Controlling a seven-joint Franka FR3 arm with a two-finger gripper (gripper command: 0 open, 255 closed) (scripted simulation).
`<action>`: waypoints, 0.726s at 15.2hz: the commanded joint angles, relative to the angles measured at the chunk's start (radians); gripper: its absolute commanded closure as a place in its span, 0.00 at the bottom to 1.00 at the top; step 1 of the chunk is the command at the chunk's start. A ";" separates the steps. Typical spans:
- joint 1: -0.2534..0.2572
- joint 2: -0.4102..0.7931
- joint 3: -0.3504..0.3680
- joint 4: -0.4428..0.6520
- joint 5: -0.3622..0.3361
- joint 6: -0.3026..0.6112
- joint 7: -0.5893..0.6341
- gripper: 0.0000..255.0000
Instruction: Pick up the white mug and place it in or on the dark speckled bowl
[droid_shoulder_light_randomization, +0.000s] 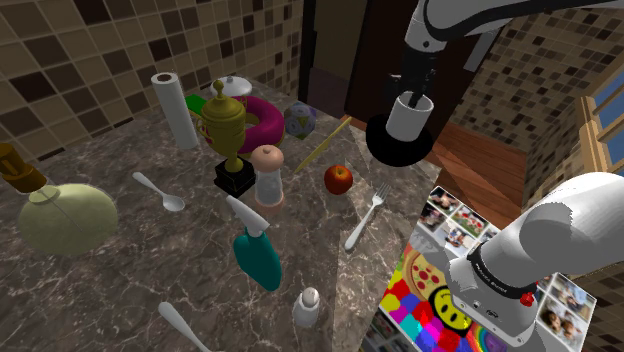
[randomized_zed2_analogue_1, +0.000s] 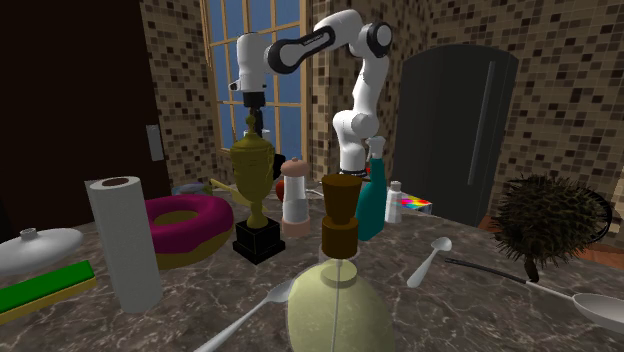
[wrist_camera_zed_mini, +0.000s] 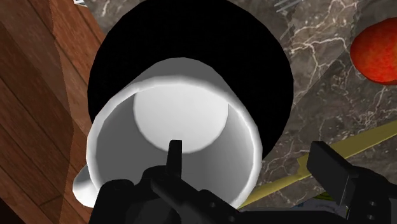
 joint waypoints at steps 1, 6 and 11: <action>0.000 -0.011 0.000 0.040 0.000 -0.052 0.000 0.00; 0.000 -0.020 0.000 0.092 0.000 -0.114 0.000 0.00; 0.000 -0.020 0.000 0.092 0.000 -0.113 0.000 0.00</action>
